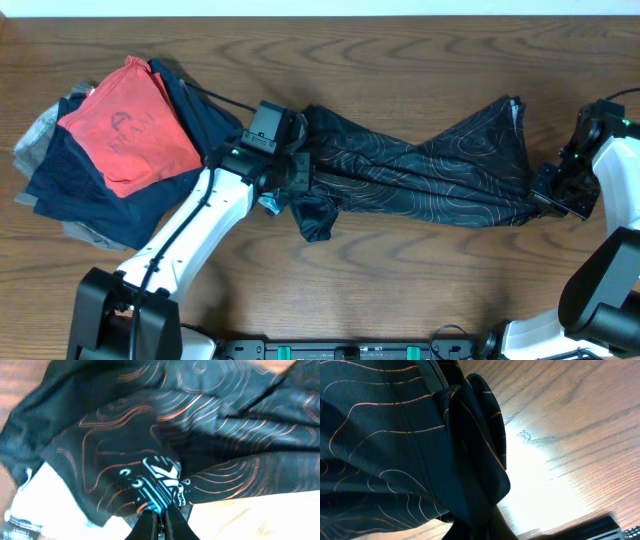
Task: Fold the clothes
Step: 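Hold left end and stretch the garment rightward with the right gripper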
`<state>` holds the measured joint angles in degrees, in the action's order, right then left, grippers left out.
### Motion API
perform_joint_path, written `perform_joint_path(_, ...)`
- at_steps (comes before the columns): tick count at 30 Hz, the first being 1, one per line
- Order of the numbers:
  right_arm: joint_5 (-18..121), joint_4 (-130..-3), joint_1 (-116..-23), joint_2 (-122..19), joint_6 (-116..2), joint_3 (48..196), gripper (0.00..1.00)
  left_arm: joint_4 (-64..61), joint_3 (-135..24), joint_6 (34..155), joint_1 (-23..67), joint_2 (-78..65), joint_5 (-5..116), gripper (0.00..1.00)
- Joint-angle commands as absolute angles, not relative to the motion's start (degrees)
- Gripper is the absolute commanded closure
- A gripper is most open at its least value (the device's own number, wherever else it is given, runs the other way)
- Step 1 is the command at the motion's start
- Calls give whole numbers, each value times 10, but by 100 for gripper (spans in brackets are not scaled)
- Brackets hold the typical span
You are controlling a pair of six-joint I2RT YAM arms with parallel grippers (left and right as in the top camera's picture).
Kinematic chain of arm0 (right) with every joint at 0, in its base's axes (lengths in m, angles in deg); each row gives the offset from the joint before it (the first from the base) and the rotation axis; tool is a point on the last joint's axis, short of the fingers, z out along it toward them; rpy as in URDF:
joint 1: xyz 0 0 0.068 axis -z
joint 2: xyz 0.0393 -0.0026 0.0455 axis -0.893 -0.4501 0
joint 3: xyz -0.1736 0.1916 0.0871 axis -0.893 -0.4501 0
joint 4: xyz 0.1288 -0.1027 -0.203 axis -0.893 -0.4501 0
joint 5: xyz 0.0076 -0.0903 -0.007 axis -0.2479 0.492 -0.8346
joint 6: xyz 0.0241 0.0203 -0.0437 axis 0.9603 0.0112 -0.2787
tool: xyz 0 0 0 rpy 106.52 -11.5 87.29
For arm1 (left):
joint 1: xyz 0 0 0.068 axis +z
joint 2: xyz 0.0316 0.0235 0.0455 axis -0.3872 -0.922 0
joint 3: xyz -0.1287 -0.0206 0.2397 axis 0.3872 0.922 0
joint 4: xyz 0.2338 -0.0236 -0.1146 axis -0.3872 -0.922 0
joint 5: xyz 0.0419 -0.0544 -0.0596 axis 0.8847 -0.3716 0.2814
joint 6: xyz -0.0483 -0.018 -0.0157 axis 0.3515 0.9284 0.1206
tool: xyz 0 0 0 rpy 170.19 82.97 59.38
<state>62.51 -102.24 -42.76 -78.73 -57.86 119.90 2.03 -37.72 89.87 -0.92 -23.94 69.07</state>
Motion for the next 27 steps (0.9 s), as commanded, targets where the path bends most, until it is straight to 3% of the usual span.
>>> perform_joint_path(1,641,-1024,-422,-783,-580,1195,99,43,-377,894,-11,-229,684,94)
perform_joint_path(16,581,-987,-389,-783,-581,1196,98,92,-377,893,-11,-233,684,94)
perform_joint_path(21,581,-996,-393,-783,-582,1195,81,93,-377,893,-18,-252,684,94)
perform_joint_path(27,581,-997,-393,-783,-582,1177,78,94,-377,893,-33,-281,685,94)
